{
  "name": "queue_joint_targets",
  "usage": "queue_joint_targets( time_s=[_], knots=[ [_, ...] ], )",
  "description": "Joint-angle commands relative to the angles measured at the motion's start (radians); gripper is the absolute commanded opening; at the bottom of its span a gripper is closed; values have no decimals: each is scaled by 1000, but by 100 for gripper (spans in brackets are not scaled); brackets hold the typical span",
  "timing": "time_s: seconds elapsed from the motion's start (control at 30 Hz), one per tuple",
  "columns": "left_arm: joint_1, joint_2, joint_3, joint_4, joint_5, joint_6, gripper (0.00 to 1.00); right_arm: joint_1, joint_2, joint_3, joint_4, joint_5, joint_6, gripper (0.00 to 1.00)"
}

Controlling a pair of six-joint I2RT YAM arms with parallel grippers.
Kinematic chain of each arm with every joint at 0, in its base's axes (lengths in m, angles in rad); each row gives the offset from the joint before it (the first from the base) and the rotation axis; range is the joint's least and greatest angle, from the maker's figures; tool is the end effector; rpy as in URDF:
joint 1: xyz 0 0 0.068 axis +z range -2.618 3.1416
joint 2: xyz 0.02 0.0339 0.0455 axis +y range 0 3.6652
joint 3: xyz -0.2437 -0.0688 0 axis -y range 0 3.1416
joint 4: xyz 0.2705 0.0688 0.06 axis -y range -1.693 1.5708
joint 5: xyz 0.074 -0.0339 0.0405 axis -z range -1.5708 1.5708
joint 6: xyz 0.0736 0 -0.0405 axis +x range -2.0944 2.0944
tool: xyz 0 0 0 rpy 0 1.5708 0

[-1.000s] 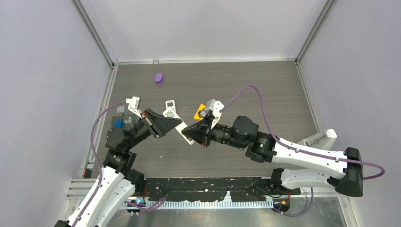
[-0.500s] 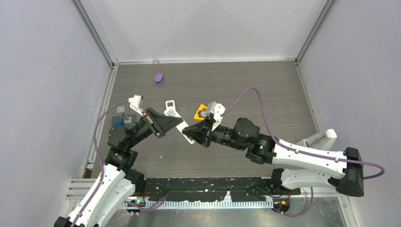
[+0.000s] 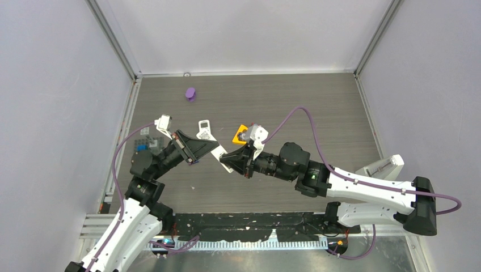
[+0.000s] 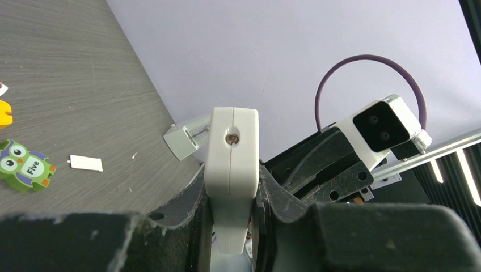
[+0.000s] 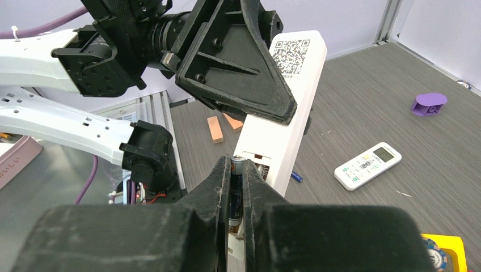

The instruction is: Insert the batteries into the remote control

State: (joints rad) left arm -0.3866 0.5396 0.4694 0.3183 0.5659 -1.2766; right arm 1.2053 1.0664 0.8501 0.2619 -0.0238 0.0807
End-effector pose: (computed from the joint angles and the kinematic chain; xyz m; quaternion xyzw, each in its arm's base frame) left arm 0.1860 -0.1183 0.3130 -0.0550 0.6272 -0.6755 0.3838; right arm 0.1151 0.3058 0.3341 -0.3755 0.5798 0.4401 0.5737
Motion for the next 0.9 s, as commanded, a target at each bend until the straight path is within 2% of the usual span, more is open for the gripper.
queue_joint_targets(
  time_s=[0.0, 0.13, 0.33, 0.87],
  knots=[
    [-1, -17, 46, 46, -21, -38, 0, 3, 13, -14, -27, -9, -8, 12],
    [-1, -17, 41, 40, -22, -38, 0, 4, 23, -2, -26, 11, 7, 23],
    [-1, 3, 15, 90, -13, -79, 0, 3, 47, 35, -36, 93, 19, 29],
    [-2, 1, -10, 84, -15, -74, 0, 2, 59, 79, -66, 183, 73, 31]
  ],
)
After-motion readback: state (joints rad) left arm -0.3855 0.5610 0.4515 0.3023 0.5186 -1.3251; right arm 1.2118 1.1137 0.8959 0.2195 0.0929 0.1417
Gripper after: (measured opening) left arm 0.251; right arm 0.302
